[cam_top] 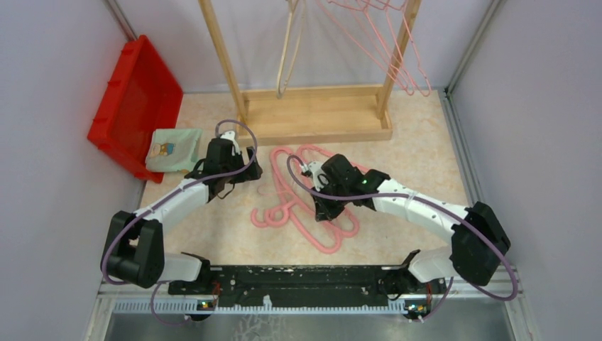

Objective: Organize the hangers

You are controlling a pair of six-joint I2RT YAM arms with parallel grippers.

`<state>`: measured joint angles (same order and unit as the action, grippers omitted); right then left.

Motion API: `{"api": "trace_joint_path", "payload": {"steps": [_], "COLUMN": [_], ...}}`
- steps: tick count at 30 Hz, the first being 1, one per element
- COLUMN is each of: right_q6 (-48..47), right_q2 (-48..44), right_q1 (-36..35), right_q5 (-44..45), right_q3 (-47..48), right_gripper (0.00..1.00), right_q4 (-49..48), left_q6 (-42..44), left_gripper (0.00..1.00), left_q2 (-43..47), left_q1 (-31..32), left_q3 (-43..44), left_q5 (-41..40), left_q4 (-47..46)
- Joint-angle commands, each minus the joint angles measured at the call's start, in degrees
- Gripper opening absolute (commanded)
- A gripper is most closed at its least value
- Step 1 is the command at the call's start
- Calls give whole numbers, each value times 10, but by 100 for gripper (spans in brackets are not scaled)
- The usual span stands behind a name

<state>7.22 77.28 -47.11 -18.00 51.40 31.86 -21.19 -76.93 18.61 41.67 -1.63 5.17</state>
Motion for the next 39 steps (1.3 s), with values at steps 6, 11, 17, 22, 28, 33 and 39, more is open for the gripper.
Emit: {"api": "trace_joint_path", "payload": {"steps": [6,11,17,22,28,33,39], "right_q6": [26,35,41,61,110,118,69], "right_q2": [-6,22,-5,-44,-73,-62,-37], "right_q1": [0,0,8,54,108,112,109], "right_q5": [16,37,80,51,11,23,36], "right_q3": [34,34,99,157,185,189,147], "right_gripper": [0,0,0,0,0,0,4], "right_q4": [-12,-24,24,62,55,51,83], "left_q6": [-1,6,8,17,16,15,13], "left_gripper": [98,98,98,99,98,98,98], "left_q2": [26,40,74,86,78,78,80], "left_q1": [1,1,1,0,0,0,0], "left_q3": [2,4,1,5,18,19,14], "left_q5": [-15,-22,-68,-86,-82,-79,-79], "left_q4": [0,11,17,10,12,14,12]}}
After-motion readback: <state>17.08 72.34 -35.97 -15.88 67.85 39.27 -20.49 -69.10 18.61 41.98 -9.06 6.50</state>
